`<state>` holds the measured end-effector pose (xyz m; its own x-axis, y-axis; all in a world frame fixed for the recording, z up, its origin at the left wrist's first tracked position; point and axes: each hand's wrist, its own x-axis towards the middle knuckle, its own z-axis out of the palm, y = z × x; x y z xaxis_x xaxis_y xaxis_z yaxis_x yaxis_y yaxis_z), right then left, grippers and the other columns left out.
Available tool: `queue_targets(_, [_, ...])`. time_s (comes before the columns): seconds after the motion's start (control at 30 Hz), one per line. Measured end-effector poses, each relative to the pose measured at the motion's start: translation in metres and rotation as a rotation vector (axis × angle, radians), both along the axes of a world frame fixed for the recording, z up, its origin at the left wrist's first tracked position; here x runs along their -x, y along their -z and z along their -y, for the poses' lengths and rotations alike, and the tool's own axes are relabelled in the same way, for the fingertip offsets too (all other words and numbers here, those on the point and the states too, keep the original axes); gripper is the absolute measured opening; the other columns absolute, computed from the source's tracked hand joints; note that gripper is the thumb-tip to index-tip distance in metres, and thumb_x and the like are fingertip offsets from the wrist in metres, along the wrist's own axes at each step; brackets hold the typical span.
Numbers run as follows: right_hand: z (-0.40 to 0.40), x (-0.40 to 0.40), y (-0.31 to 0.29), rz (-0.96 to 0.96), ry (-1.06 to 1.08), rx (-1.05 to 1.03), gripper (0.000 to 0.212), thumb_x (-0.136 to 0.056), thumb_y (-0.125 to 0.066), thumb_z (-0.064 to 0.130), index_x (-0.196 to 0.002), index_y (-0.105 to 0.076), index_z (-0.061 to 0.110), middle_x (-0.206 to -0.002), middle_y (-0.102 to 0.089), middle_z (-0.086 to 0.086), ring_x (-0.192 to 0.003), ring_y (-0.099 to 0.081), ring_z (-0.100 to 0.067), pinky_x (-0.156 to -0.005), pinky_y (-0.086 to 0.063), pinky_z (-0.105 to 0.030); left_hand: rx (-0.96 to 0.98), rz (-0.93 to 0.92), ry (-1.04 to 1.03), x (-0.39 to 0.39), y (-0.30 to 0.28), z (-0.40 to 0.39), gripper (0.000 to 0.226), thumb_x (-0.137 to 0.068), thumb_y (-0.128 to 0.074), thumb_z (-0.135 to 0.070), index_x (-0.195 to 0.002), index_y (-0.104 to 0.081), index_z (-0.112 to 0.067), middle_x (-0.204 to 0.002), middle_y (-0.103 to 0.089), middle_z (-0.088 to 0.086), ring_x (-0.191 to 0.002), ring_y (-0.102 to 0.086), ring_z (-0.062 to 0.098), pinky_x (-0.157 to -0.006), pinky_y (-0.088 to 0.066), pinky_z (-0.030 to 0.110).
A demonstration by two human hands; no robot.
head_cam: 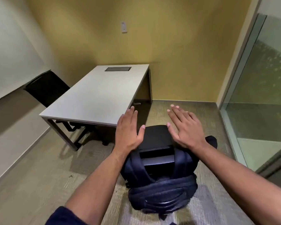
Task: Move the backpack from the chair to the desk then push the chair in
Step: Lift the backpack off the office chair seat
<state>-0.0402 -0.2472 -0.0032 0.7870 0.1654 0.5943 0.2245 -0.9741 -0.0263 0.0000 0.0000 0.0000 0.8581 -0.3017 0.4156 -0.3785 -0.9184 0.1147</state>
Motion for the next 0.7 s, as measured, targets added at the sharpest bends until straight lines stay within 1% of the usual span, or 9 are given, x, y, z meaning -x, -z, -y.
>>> queue_targets(0.1, [-0.002, 0.0, 0.009, -0.112, 0.014, 0.004, 0.052, -0.102, -0.045, 0.044, -0.139, -0.064, 0.013, -0.148, -0.061, -0.007, -0.136, -0.058, -0.024, -0.101, -0.045, -0.042, 0.022, -0.092, 0.011, 0.004, 0.011, 0.002, 0.068, -0.098, -0.049, -0.048, -0.153, -0.045, -0.009, -0.165, -0.036, 0.01, -0.15, -0.035, 0.025, -0.12, -0.031, 0.042])
queue_targets(0.23, [-0.004, 0.001, 0.009, -0.37, 0.152, 0.071, 0.056, -0.102, -0.031, 0.054, -0.119, -0.073, 0.022, -0.126, -0.073, 0.001, -0.111, -0.07, -0.024, -0.089, -0.045, -0.038, -0.037, -0.281, 0.0, 0.004, 0.018, 0.005, 0.053, -0.098, -0.05, -0.046, -0.134, -0.061, -0.01, -0.153, -0.052, 0.007, -0.129, -0.058, 0.03, -0.103, -0.048, 0.043])
queue_targets(0.27, [-0.004, 0.002, 0.006, -0.463, 0.18, 0.056, 0.055, -0.103, -0.031, 0.056, -0.114, -0.074, 0.023, -0.118, -0.074, 0.001, -0.106, -0.071, -0.024, -0.087, -0.044, -0.037, -0.058, -0.321, 0.002, 0.003, 0.018, 0.006, 0.048, -0.098, -0.049, -0.046, -0.128, -0.063, -0.011, -0.145, -0.058, 0.006, -0.121, -0.062, 0.03, -0.098, -0.051, 0.043])
queue_targets(0.33, [-0.005, 0.003, 0.004, -0.61, 0.218, 0.022, 0.056, -0.101, -0.035, 0.064, -0.107, -0.075, 0.026, -0.105, -0.075, -0.001, -0.1, -0.071, -0.026, -0.082, -0.045, -0.036, -0.068, -0.404, -0.014, 0.005, 0.017, 0.009, 0.037, -0.098, -0.049, -0.047, -0.108, -0.066, -0.016, -0.117, -0.068, 0.004, -0.104, -0.067, 0.029, -0.085, -0.054, 0.041])
queue_targets(0.4, [-0.004, 0.004, 0.005, -0.698, 0.264, -0.013, 0.061, -0.093, -0.04, 0.076, -0.104, -0.076, 0.028, -0.099, -0.075, -0.001, -0.099, -0.07, -0.026, -0.08, -0.048, -0.035, -0.07, -0.479, -0.038, 0.004, 0.022, 0.01, 0.035, -0.098, -0.049, -0.049, -0.092, -0.067, -0.019, -0.096, -0.071, 0.002, -0.092, -0.068, 0.028, -0.075, -0.052, 0.038])
queue_targets(0.5, [-0.003, 0.001, 0.008, -0.787, 0.347, -0.021, 0.079, -0.078, -0.038, 0.094, -0.104, -0.072, 0.027, -0.101, -0.071, 0.001, -0.102, -0.067, -0.025, -0.082, -0.045, -0.038, -0.049, -0.61, -0.074, 0.002, 0.027, 0.007, 0.042, -0.098, -0.051, -0.051, -0.08, -0.069, -0.018, -0.079, -0.067, -0.001, -0.079, -0.064, 0.024, -0.069, -0.046, 0.033])
queue_targets(0.6, [-0.004, -0.002, 0.008, -0.923, 0.424, -0.024, 0.09, -0.068, -0.037, 0.101, -0.11, -0.07, 0.028, -0.109, -0.072, 0.001, -0.11, -0.065, -0.026, -0.094, -0.043, -0.043, -0.002, -0.676, -0.104, -0.001, 0.031, 0.004, 0.048, -0.098, -0.053, -0.053, -0.073, -0.072, -0.017, -0.072, -0.067, -0.003, -0.074, -0.065, 0.019, -0.067, -0.046, 0.031])
queue_targets(0.67, [-0.005, -0.003, 0.006, -0.994, 0.447, -0.048, 0.089, -0.068, -0.04, 0.099, -0.115, -0.069, 0.03, -0.115, -0.072, 0.001, -0.115, -0.063, -0.027, -0.101, -0.04, -0.046, 0.021, -0.695, -0.107, -0.002, 0.031, 0.004, 0.05, -0.097, -0.053, -0.054, -0.07, -0.071, -0.016, -0.07, -0.068, -0.003, -0.072, -0.065, 0.019, -0.066, -0.047, 0.031])
queue_targets(0.7, [-0.005, -0.004, 0.006, -1.019, 0.445, -0.068, 0.084, -0.071, -0.043, 0.096, -0.116, -0.068, 0.03, -0.116, -0.071, 0.001, -0.116, -0.063, -0.027, -0.104, -0.038, -0.048, 0.028, -0.701, -0.105, -0.002, 0.03, 0.004, 0.051, -0.098, -0.053, -0.054, -0.069, -0.07, -0.016, -0.069, -0.068, -0.002, -0.071, -0.065, 0.018, -0.064, -0.045, 0.031])
